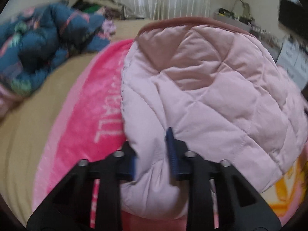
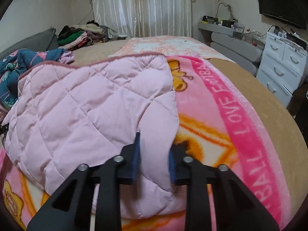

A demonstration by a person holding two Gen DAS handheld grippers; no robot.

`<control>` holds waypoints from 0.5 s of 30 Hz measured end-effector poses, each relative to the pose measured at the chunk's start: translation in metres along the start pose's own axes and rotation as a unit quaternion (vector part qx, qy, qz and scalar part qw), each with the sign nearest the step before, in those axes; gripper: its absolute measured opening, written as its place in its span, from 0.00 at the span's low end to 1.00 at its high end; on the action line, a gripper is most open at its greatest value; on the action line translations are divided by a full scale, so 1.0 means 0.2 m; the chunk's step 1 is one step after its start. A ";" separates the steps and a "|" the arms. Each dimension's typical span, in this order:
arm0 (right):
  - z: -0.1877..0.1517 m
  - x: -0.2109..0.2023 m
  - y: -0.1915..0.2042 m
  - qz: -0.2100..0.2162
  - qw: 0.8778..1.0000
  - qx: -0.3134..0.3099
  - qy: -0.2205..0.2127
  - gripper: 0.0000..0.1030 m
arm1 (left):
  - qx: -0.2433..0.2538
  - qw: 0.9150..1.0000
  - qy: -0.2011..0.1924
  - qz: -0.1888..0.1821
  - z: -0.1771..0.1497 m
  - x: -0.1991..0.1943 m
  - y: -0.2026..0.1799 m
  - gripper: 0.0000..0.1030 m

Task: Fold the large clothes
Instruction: 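Grasp the folded edge of the pink jacket with both tools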

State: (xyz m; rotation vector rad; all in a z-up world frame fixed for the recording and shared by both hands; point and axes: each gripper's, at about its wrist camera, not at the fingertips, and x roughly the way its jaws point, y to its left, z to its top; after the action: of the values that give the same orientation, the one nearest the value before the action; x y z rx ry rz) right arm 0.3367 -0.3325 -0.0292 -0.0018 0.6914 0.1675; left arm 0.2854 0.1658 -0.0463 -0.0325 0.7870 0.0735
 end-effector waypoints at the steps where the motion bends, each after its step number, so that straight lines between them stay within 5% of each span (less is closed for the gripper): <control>1: 0.02 -0.02 0.00 0.000 1.000 0.001 -0.011 0.17 | 0.001 1.000 -0.010 0.005 0.02 -0.02 0.00 0.09; 7: 0.27 -0.10 0.00 0.005 0.998 0.006 -0.065 0.15 | -0.044 0.997 -0.055 -0.002 0.25 -0.12 0.09 0.08; 15: 0.41 0.25 -0.01 -0.041 0.998 0.029 -0.027 0.15 | -0.044 0.998 -0.014 0.040 0.38 0.15 0.06 0.09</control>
State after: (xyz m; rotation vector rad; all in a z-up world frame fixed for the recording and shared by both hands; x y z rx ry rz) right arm 0.4258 -0.3228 0.0021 0.0291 0.6400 0.0681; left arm 0.3592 0.1829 -0.0132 -0.0835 0.7569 0.1841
